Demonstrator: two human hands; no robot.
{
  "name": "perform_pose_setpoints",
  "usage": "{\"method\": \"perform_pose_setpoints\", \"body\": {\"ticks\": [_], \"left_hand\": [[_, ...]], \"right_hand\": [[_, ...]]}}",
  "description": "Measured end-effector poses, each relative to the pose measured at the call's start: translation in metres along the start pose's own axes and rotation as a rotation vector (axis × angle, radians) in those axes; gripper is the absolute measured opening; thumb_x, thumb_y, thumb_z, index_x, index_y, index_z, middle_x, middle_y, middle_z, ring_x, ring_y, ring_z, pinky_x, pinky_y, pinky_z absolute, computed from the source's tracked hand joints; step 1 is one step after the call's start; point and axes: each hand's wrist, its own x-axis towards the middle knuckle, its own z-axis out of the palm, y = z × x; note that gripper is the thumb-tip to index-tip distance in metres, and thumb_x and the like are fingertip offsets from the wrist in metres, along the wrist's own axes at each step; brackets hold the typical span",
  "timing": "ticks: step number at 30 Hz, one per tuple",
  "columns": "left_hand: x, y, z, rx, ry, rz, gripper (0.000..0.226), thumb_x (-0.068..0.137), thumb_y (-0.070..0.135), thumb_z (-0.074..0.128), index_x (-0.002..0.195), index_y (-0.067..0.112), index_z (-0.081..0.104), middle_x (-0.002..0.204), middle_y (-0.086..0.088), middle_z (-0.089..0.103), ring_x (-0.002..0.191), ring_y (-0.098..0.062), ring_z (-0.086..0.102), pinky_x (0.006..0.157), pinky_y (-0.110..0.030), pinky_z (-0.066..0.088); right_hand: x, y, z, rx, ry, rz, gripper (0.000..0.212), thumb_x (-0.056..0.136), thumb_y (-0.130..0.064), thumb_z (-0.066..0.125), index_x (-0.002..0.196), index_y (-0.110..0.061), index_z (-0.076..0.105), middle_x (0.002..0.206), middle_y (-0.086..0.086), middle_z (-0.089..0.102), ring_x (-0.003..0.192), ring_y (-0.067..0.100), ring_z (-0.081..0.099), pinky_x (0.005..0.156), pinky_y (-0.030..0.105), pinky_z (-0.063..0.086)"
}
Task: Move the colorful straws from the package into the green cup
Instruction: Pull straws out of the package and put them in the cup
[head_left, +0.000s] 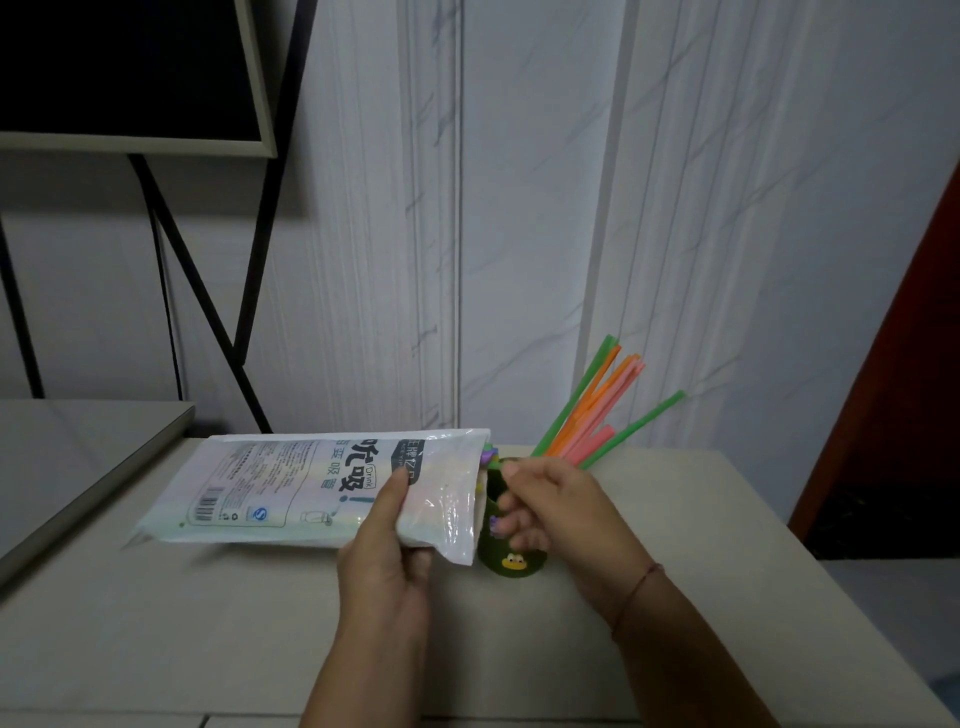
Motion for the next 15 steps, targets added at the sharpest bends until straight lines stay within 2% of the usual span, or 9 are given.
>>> {"method": "perform_pose_setpoints", "body": {"ticks": [2,4,6,9,13,15], "left_hand": [[-0.002,-0.001,0.001,0.016,-0.024,0.011,0.022,0.076,0.008,0.074,0.093,0.019,0.067,0.091,0.001,0.077,0.091,-0.016,0.071,0.085,-0.039,0.055],[-0.003,-0.001,0.001,0.056,-0.054,0.034,0.022,0.073,0.011,0.075,0.092,0.019,0.068,0.085,0.003,0.078,0.085,-0.014,0.072,0.08,-0.037,0.056],[-0.003,0.0,0.001,0.092,-0.091,0.069,0.027,0.071,0.015,0.076,0.097,0.019,0.069,0.089,0.003,0.078,0.081,-0.011,0.074,0.074,-0.032,0.058],[-0.003,0.005,0.001,0.12,-0.129,0.133,0.034,0.064,0.022,0.077,0.098,0.019,0.07,0.091,0.003,0.078,0.081,-0.009,0.074,0.071,-0.03,0.059],[-0.003,0.01,-0.001,0.072,-0.127,0.162,0.032,0.07,0.02,0.076,0.101,0.022,0.068,0.092,0.006,0.078,0.081,-0.008,0.074,0.072,-0.028,0.06],[-0.002,0.012,0.0,0.042,-0.107,0.15,0.036,0.073,0.02,0.075,0.108,0.021,0.067,0.094,0.006,0.077,0.083,-0.008,0.073,0.074,-0.029,0.06]], "right_hand": [[0.003,-0.002,0.009,0.09,0.066,-0.106,0.011,0.09,-0.023,0.058,0.096,-0.014,0.061,0.06,0.0,0.062,0.047,0.01,0.055,0.044,0.021,0.046],[0.006,-0.004,0.015,0.191,0.08,-0.145,0.012,0.09,-0.022,0.058,0.099,-0.015,0.062,0.058,0.001,0.06,0.047,0.009,0.052,0.044,0.024,0.045],[0.006,-0.003,0.017,0.236,0.081,-0.163,0.01,0.089,-0.019,0.06,0.098,-0.014,0.063,0.057,0.001,0.06,0.047,0.009,0.051,0.045,0.027,0.043],[0.004,-0.002,0.018,0.232,0.075,-0.148,0.007,0.086,-0.008,0.062,0.092,-0.011,0.063,0.056,0.0,0.062,0.047,0.009,0.055,0.049,0.027,0.045],[0.003,-0.001,0.014,0.171,0.007,-0.074,0.013,0.083,0.0,0.062,0.095,-0.007,0.063,0.057,0.001,0.065,0.052,0.011,0.058,0.059,0.033,0.048],[0.002,-0.003,0.011,0.204,-0.032,-0.043,0.012,0.083,0.002,0.061,0.092,-0.005,0.062,0.055,0.0,0.064,0.05,0.01,0.058,0.057,0.028,0.05]]}}
